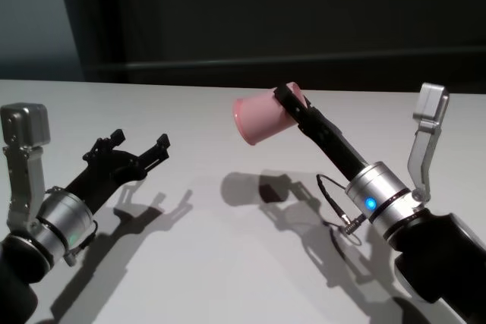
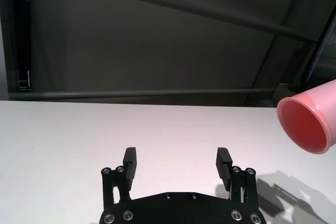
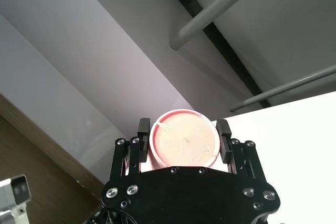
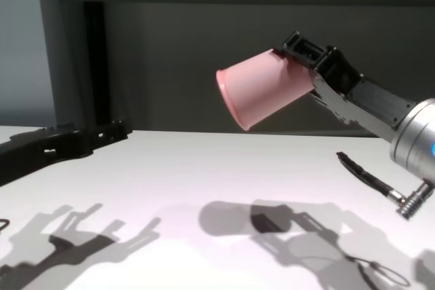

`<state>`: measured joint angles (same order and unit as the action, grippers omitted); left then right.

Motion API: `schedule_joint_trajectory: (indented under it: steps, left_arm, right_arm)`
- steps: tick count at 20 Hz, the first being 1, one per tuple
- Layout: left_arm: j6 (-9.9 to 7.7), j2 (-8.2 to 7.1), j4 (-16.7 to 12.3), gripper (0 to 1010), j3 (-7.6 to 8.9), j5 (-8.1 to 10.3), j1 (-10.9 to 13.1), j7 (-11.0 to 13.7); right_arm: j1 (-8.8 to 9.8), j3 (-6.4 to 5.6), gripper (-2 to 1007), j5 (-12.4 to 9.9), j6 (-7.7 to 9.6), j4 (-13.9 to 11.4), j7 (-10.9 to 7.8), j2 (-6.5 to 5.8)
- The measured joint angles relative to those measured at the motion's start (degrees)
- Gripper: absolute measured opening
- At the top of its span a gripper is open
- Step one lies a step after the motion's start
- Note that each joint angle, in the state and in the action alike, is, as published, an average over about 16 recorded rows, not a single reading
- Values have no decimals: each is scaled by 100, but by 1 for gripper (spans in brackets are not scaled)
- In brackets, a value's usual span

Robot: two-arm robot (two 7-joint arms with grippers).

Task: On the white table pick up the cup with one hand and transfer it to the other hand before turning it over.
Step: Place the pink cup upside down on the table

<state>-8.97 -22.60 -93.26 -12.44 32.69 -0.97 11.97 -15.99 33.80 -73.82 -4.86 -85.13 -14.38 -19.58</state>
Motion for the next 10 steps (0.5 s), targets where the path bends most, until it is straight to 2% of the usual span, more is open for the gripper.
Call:
schedule_joint_trajectory:
  steps: [3, 5, 10]
  left_arm:
    - [-1, 0, 1, 1001, -1, 0, -2, -3]
    - [-2, 0, 2, 1001, -2, 0, -3, -4]
    - [-4, 0, 4, 1001, -3, 0, -5, -6]
  right_arm:
    - [67, 103, 738, 512, -4, -314, 394, -267]
    - [70, 193, 738, 856, 38, -472, 642, -401]
    - [-20, 436, 738, 1610, 253, -697, 1127, -589]
